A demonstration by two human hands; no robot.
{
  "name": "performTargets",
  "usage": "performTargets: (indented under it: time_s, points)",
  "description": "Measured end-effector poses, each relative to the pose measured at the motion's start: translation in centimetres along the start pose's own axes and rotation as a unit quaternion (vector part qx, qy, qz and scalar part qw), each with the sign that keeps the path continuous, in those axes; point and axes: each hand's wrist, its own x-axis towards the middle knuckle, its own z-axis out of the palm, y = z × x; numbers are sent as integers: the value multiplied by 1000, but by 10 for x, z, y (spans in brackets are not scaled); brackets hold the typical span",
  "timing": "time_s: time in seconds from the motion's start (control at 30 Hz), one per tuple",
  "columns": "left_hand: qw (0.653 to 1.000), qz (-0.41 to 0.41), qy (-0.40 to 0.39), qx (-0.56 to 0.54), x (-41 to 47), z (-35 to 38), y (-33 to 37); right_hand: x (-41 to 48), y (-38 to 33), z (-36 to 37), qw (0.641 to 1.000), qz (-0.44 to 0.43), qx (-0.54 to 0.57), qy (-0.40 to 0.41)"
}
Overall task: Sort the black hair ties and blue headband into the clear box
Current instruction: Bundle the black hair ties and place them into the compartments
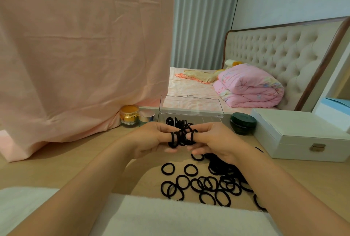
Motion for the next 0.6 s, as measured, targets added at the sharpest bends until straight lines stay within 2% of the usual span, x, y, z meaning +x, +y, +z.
performTargets:
  time_s: [0.17,0.27,0.37,0.47,0.6]
  points:
    - [994,3,45,100,-5,-11,7,1,1,-3,999,27,-37,23]
    - [994,32,42,94,-9,-6,19,3,5,-1,990,17,-127,59]
    - [988,63,21,138,-9,9,23,2,5,4,981,15,-176,74]
    - [983,71,2,171,-4,22,13,1,3,7,987,1,-151,47]
    - [979,93,53,173,-2,22,3,0,0,3,998,8,-68,5]
